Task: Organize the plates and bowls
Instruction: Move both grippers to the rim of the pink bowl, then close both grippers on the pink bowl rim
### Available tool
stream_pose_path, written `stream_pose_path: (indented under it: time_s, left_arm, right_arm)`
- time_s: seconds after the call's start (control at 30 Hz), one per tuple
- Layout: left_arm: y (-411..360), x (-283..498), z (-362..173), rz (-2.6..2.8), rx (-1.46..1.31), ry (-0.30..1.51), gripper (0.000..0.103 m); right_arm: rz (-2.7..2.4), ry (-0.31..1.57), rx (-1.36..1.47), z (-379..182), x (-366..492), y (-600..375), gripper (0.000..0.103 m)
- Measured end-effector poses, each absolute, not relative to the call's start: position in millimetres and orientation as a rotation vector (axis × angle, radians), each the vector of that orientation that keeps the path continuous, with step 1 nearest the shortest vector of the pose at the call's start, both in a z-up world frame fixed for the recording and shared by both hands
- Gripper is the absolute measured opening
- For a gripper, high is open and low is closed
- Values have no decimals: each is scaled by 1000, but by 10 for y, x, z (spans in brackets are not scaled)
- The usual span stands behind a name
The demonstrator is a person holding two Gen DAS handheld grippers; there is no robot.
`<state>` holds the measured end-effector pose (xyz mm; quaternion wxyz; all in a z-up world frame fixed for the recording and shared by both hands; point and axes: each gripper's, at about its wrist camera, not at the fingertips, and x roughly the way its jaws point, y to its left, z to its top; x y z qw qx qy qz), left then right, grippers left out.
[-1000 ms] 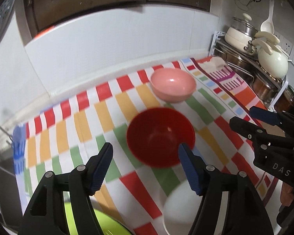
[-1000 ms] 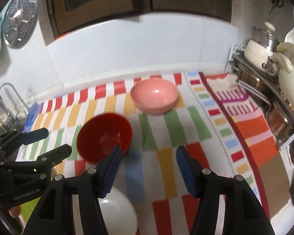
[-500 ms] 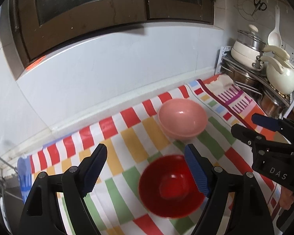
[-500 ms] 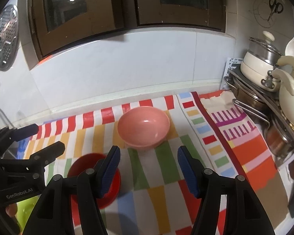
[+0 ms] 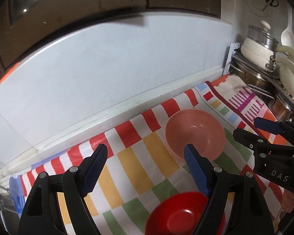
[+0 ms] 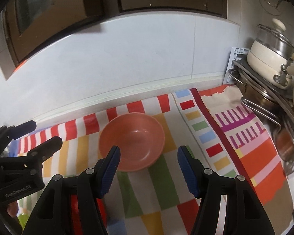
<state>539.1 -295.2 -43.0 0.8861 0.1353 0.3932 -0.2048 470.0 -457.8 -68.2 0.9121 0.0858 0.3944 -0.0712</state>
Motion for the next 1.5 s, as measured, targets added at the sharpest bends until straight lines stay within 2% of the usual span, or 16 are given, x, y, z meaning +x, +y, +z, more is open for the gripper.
stream_pose_path:
  time_s: [0.23,0.53,0.63,0.7,0.9,1.03,1.1,1.17,1.27,1.33,1.5]
  left_arm:
    - [-3130,5708,-714,-455,297,878,79]
    - [-3356,5981,-1037,-494,356,948,71]
    - [-3439,6038,-1128,-505,381,960,69]
    - [-3482,6062,-1180,-516,391,973,67]
    - [-3583,6133,-1315,-542,408,1015,58]
    - [-3642,6167,-1392,-555,420,1048,41]
    - [-3660,6180,-1411,-558,424,1055,36]
    - [-3663,6191,-1423,-566,420,1062,26]
    - [-3680,6197,-1427,-590,411,1074,18]
    - [-3698,6191,-1423,-597,414,1075,13]
    - [-3697,6165,-1361,-586,415,1068,12]
  right_arm:
    - [-160,864,199,-885,4951,-4724,62]
    - [-166,939,221,-1132,5180,-4845,61]
    - [-171,961,225,-1212,5238,-4865,60]
    - [-173,975,228,-1251,5268,-4873,55]
    - [-168,1006,246,-1342,5339,-4887,48]
    - [-156,1025,260,-1389,5376,-4887,40]
    - [-155,1034,265,-1411,5394,-4890,33]
    - [-152,1043,274,-1436,5411,-4898,27]
    - [-150,1060,283,-1474,5432,-4901,17]
    - [-143,1063,299,-1483,5436,-4903,16]
    - [-149,1066,330,-1468,5436,-4924,13]
